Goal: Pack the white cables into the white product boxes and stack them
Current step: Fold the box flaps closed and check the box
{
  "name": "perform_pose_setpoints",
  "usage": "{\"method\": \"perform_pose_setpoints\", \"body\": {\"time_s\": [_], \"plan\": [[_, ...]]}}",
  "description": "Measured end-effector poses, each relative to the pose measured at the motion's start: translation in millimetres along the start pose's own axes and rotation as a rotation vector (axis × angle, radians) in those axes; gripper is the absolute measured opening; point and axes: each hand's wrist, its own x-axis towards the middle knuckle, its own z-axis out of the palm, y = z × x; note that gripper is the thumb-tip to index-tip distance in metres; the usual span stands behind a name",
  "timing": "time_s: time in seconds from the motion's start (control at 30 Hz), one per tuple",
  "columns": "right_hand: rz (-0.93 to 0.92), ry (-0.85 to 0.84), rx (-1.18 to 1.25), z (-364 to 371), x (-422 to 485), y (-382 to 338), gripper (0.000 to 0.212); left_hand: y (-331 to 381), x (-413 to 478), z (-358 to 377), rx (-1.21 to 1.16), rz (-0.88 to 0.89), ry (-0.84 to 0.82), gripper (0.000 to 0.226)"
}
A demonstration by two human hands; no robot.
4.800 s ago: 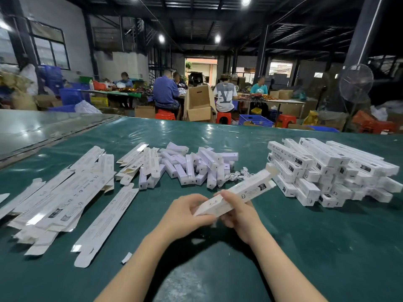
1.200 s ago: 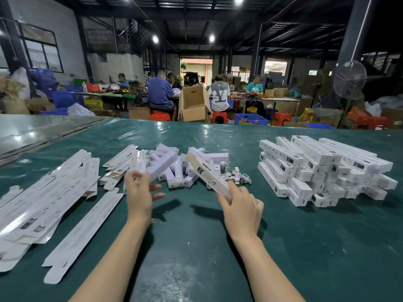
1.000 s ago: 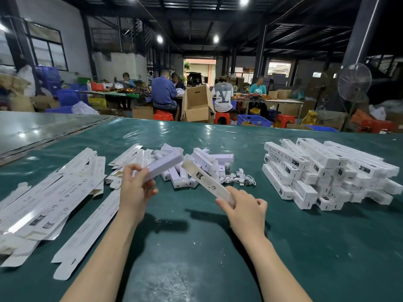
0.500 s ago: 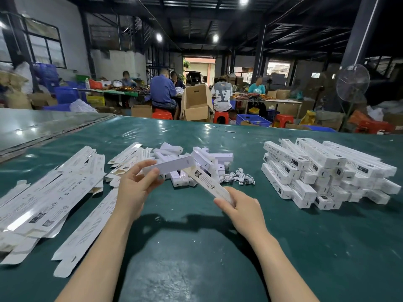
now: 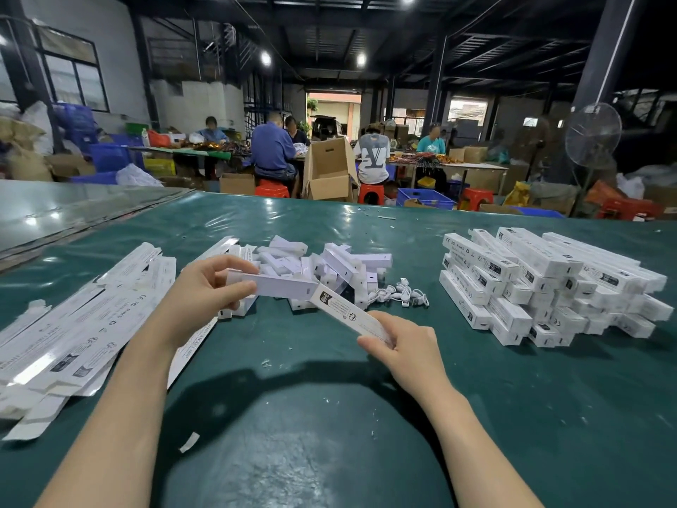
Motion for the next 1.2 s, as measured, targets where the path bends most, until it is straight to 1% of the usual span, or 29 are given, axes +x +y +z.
{"method": "perform_pose_setpoints", "body": {"time_s": [0.07,0.2,0.27,0.33,0.37,0.43,0.47,0.53,0.6,0.67,0.73,0.8,0.87,0.93,1.0,1.07,1.1,1.17,1.2], "plan": [[-0.005,0.011,0.0,0,0,0,0.027,9,-2,-5,0.051,0.006,-0.051,0.018],[-0.063,-0.028,-0.217,4,-2,0,0.035,20,-4,-16,0.087,-0.085,-0.175,0.018],[-0.082,-0.046,-0.267,6,-2,1,0.037,20,-4,-16,0.112,-0.089,-0.19,0.015],[-0.066,-0.022,-0.193,6,-2,1,0.036,17,-3,-14,0.105,-0.067,-0.135,0.014],[-0.054,-0.005,-0.106,5,-2,0,0.035,14,-2,-11,0.048,-0.061,-0.079,0.015],[-0.037,0.019,0.097,6,0,-2,0.033,8,0,-3,-0.15,-0.073,0.043,0.023],[-0.03,0.024,0.157,6,0,-2,0.033,6,1,4,-0.206,-0.073,0.09,0.026],[-0.014,0.027,0.177,7,-1,-3,0.035,2,3,16,-0.177,-0.049,0.138,0.029],[-0.002,0.047,0.171,5,-2,-1,0.034,3,4,22,-0.105,-0.025,0.107,0.026],[-0.011,0.054,0.155,2,-3,1,0.031,8,4,14,-0.052,-0.032,0.009,0.023],[-0.061,0.024,0.048,2,-4,-1,0.033,15,1,-4,0.06,-0.038,-0.094,0.024],[-0.129,-0.02,-0.053,5,-3,-7,0.039,21,-2,-13,0.139,-0.04,-0.138,0.024],[-0.135,-0.032,-0.052,7,-3,-13,0.043,21,-3,-7,0.134,-0.014,-0.109,0.024],[-0.113,-0.009,-0.026,8,-4,-14,0.04,21,-3,10,0.123,-0.005,-0.063,0.026],[-0.071,0.024,0.013,7,-5,-13,0.04,19,0,29,0.04,0.009,0.032,0.031],[-0.031,0.052,0.059,9,-5,-15,0.041,18,0,48,-0.052,0.048,0.138,0.029],[-0.019,0.065,0.071,11,-6,-17,0.04,18,0,58,-0.061,0.079,0.154,0.024],[-0.003,0.098,0.067,13,-7,-20,0.04,16,-3,75,0.009,0.093,0.117,0.013],[-0.001,0.118,0.064,13,-7,-21,0.041,15,-4,82,0.037,0.084,0.074,0.016]]}}
